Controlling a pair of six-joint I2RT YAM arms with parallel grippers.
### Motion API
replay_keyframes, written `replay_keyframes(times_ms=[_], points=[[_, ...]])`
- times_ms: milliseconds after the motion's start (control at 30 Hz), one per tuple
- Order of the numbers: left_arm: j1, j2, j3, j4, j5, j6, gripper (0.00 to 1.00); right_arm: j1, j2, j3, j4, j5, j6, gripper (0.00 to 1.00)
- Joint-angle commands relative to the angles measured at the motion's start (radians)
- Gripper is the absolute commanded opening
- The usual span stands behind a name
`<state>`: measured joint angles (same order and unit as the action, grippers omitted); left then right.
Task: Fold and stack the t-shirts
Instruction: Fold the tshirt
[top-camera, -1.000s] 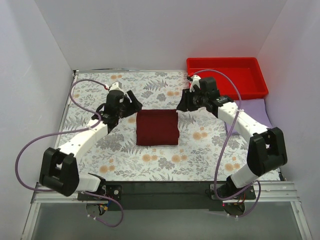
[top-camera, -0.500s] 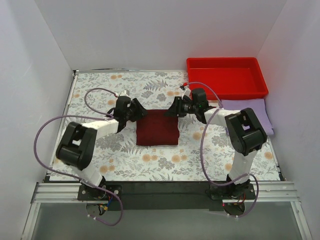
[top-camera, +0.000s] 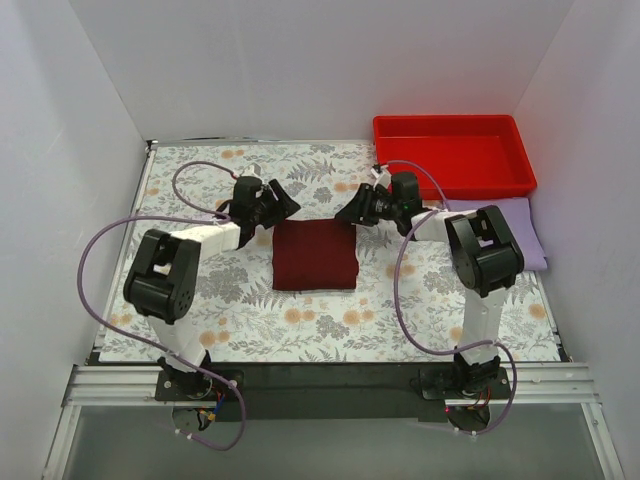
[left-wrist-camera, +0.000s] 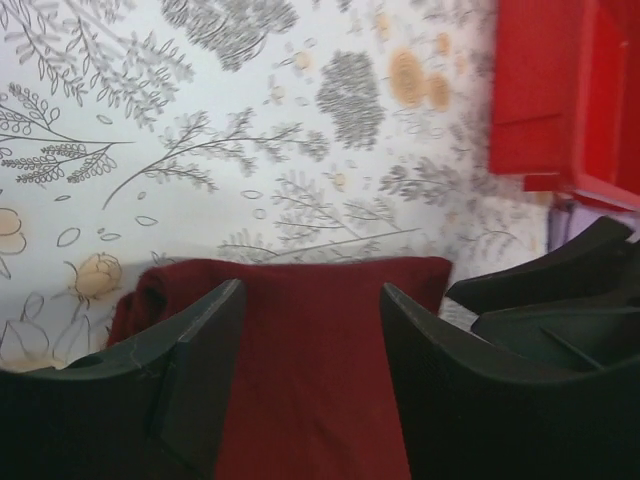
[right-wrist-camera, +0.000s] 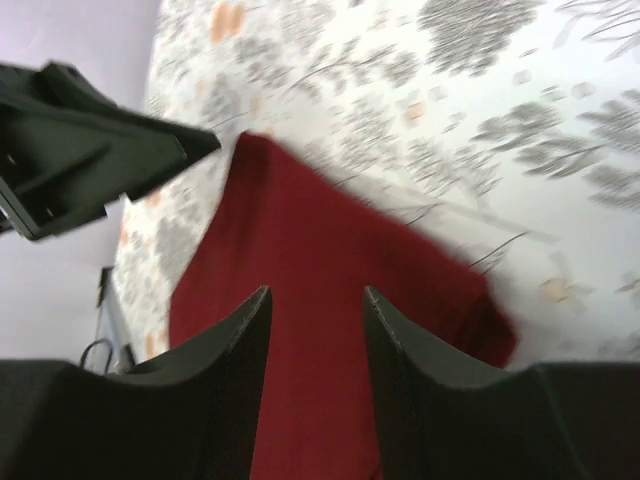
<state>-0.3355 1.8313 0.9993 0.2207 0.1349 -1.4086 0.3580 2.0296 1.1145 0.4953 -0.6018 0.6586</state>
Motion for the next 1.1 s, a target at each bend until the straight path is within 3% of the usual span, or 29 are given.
replay_keyframes(times_ms=[0, 133, 267, 500, 700, 933, 1067], points=[[-0.028, -0.208, -0.011, -0.052, 0.006, 0.026, 0.56, 0.009, -0.15, -0.063, 0.074, -0.099, 0.05, 0.48], [-0.083, -0.38, -0.14, -0.119, 0.026, 0.017, 0.56, 0.012, -0.287, -0.205, 0.107, -0.214, 0.073, 0.48], [-0.106, -0.484, -0.287, -0.133, 0.052, -0.027, 0.45, 0.039, -0.382, -0.335, 0.176, -0.34, 0.096, 0.51], [-0.099, -0.463, -0.522, -0.006, 0.006, -0.186, 0.31, 0.05, -0.214, -0.49, 0.334, -0.374, 0.076, 0.5], [-0.053, -0.52, -0.642, -0.041, -0.05, -0.273, 0.3, -0.008, -0.089, -0.565, 0.402, -0.357, 0.064, 0.46], [-0.057, -0.776, -0.622, -0.167, -0.041, -0.213, 0.36, 0.027, -0.34, -0.568, 0.393, -0.345, 0.159, 0.47], [-0.069, -0.823, -0.631, -0.17, 0.011, -0.239, 0.36, 0.161, -0.391, -0.521, 0.399, -0.291, 0.214, 0.47]])
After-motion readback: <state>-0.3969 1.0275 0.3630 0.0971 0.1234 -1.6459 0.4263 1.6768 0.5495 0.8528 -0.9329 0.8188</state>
